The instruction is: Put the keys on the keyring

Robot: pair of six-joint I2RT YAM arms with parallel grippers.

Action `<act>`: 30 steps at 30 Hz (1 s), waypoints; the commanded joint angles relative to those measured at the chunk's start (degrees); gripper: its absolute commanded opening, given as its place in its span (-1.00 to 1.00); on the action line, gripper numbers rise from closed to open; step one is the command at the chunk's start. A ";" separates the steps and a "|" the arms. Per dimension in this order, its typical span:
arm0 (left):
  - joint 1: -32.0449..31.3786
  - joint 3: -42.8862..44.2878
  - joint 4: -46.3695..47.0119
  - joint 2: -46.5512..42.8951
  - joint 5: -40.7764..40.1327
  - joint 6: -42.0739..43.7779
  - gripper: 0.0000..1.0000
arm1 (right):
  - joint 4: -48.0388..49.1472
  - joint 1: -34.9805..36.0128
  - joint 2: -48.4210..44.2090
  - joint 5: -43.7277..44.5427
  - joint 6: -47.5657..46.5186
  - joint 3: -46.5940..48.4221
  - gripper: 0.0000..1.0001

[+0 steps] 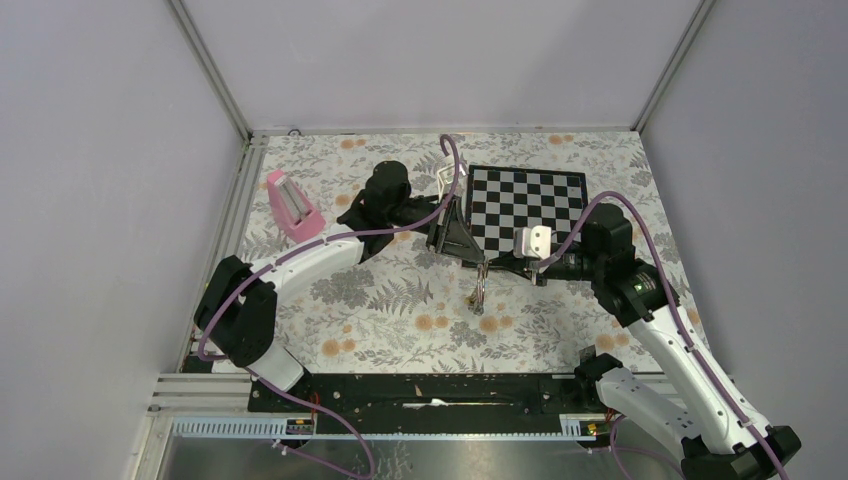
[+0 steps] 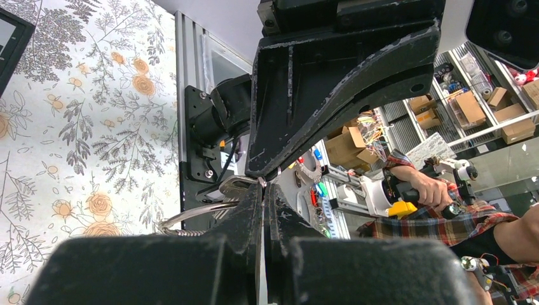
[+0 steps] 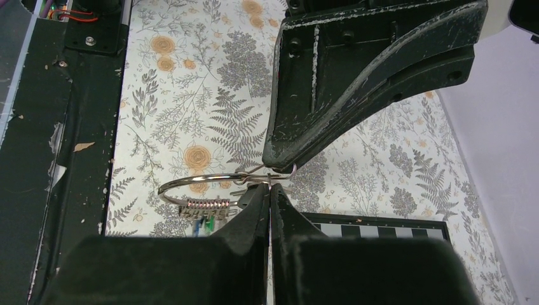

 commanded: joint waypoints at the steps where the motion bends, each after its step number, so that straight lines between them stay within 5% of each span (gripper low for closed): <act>1: -0.51 2.25 1.93 -0.69 -1.36 0.76 -1.00 | 3.85 -0.12 0.29 -2.82 1.36 0.81 -1.00; 30: -0.77 0.54 6.06 -2.55 1.30 -1.52 -1.00 | 4.61 -0.38 -1.02 4.19 -1.25 -1.84 -1.00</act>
